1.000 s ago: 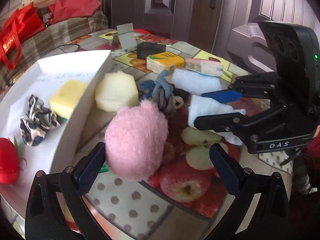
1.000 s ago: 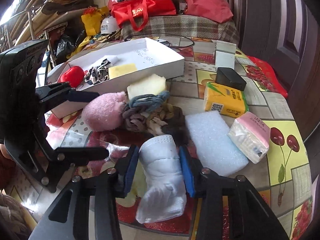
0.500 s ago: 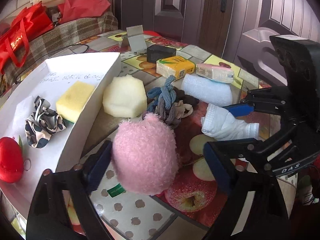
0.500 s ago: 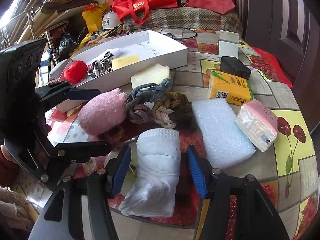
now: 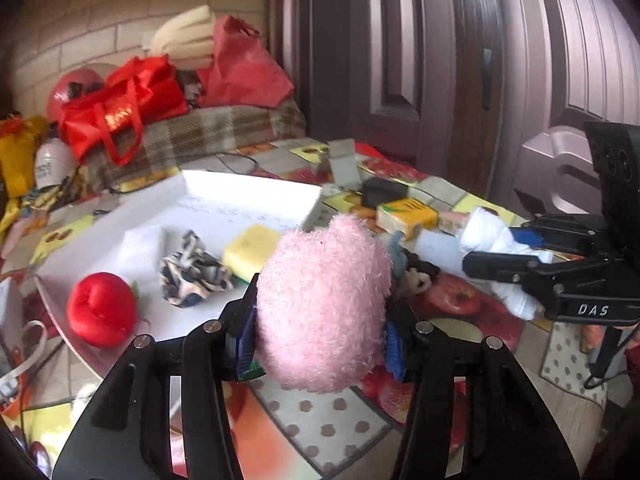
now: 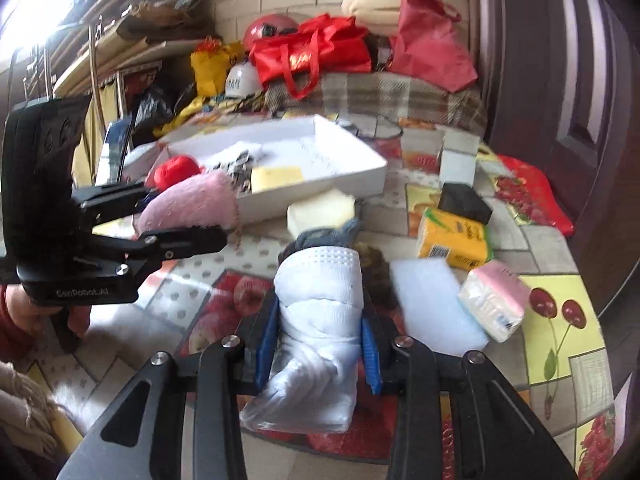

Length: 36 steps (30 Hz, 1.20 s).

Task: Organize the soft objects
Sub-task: 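Carry both items to the tray and release the sock from the right gripper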

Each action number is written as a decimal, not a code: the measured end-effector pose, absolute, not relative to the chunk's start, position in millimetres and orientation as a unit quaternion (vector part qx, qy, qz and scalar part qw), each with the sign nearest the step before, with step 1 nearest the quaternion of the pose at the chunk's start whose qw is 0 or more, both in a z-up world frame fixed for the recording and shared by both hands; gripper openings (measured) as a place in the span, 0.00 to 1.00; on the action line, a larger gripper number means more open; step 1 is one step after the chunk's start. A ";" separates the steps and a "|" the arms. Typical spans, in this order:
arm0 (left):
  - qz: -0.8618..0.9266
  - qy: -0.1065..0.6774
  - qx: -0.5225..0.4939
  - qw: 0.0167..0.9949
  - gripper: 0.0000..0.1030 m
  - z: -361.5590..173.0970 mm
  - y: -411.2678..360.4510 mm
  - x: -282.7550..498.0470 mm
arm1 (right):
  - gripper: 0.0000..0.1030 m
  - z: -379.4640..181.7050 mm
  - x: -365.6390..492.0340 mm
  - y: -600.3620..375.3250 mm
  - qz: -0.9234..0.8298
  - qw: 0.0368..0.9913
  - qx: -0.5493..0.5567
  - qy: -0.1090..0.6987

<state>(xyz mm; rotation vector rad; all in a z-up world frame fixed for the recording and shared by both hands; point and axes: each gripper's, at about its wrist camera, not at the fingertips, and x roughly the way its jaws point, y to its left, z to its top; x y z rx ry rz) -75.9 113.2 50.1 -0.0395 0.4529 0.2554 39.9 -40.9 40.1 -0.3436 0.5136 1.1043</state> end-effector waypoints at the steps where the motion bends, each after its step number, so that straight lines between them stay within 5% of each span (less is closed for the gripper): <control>1: 0.142 0.207 -0.010 0.968 0.49 52.5 114.7 -79.5 | 0.35 43.8 42.3 -42.4 0.509 0.818 -0.141 0.228; 9: 0.197 0.169 -0.028 0.965 0.49 56.6 149.8 -96.0 | 0.35 49.2 52.5 -32.6 0.492 0.841 -0.042 0.220; 36: 0.347 0.134 -0.147 0.916 0.50 50.4 269.4 -150.2 | 0.35 41.3 1.5 89.4 0.565 0.789 -0.093 0.223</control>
